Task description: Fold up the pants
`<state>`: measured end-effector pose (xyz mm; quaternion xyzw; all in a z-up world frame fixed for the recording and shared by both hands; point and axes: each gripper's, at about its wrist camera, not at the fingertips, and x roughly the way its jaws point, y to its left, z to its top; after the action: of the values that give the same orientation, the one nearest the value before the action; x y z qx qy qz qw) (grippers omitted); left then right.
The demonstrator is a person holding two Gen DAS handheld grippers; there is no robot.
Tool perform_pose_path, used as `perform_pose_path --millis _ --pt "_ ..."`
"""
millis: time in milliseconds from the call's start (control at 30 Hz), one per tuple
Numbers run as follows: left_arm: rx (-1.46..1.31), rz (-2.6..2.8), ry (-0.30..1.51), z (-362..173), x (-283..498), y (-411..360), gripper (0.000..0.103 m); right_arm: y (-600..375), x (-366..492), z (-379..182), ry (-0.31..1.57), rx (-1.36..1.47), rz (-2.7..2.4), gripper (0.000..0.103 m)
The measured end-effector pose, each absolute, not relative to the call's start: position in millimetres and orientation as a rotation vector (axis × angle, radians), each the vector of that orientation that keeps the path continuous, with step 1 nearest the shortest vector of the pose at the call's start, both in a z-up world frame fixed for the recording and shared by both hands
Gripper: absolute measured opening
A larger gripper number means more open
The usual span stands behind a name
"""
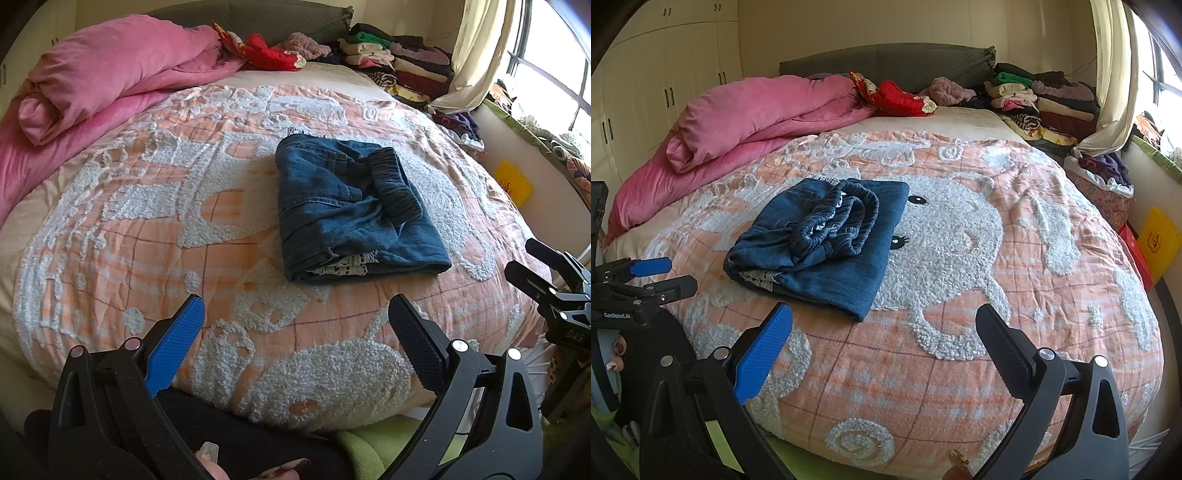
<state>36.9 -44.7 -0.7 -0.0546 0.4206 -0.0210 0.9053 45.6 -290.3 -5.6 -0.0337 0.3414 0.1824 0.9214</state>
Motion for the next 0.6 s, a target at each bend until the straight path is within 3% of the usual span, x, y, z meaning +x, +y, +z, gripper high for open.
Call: perform_pose_path --millis 600 --pt "-0.112 -0.045 0.869 -0.5 36.8 -44.1 0.093 -290.3 46.5 -5.6 0.701 -0.076 0.373 0.099"
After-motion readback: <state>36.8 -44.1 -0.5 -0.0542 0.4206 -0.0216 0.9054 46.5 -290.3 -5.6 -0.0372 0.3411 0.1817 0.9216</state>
